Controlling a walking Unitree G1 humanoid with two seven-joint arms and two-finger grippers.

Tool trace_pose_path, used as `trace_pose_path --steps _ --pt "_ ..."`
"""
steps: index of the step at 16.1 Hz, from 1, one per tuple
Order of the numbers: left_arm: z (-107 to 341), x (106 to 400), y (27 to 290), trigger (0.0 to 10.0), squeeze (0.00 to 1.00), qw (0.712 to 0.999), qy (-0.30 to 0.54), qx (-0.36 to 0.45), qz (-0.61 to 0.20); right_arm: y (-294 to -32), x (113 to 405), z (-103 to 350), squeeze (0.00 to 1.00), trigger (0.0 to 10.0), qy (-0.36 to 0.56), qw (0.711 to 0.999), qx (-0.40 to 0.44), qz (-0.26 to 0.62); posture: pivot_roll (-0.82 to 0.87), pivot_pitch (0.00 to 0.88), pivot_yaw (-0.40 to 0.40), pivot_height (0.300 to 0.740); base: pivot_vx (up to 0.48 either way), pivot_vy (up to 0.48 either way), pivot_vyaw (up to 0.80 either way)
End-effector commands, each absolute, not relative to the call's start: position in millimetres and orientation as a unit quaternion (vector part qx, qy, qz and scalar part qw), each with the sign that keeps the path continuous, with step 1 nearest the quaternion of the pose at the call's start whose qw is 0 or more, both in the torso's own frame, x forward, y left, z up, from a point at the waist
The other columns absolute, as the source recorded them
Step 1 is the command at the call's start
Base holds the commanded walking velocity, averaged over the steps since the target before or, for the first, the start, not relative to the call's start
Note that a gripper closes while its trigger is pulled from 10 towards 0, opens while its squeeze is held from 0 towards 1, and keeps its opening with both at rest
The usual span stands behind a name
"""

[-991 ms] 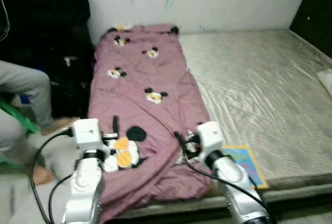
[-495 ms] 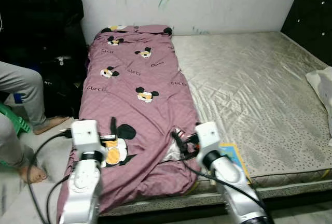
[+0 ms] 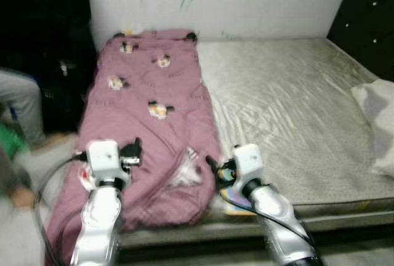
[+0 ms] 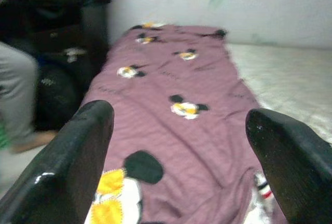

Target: Clean up the room

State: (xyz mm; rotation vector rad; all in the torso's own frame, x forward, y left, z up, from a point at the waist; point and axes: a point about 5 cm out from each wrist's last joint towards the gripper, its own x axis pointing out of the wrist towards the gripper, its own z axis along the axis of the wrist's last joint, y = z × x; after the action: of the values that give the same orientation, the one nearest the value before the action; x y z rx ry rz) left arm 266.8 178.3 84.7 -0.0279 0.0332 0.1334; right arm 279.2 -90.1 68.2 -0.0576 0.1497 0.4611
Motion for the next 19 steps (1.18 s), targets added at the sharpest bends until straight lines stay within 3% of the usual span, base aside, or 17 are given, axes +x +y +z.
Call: trace_pose_path --steps 1,12,16,19 --pt "86.5 269.4 176.0 10.0 0.00 0.998 0.013 -0.012 0.061 -91.6 281.5 71.0 0.00 10.0 0.068 0.971 -0.033 0.226 0.01 0.000 -0.006 0.740 0.000 -0.364 0.00" --pt "85.9 269.0 174.2 10.0 0.00 0.998 0.014 -0.015 0.060 -92.2 280.9 70.4 0.00 10.0 0.068 0.971 -0.032 0.228 0.02 0.000 -0.008 0.740 0.000 -0.364 0.38" --pt "86.0 269.7 173.9 10.0 0.00 0.998 0.014 -0.016 0.060 -92.7 281.7 70.5 0.00 10.0 0.069 0.971 -0.031 0.227 0.01 0.000 -0.010 0.740 0.000 -0.362 0.00" --pt "90.2 269.1 172.3 10.0 0.00 0.998 -0.006 -0.033 0.045 -92.4 282.2 70.6 0.00 10.0 0.069 0.971 -0.030 0.225 0.01 0.000 -0.008 0.740 0.000 0.000 0.00"
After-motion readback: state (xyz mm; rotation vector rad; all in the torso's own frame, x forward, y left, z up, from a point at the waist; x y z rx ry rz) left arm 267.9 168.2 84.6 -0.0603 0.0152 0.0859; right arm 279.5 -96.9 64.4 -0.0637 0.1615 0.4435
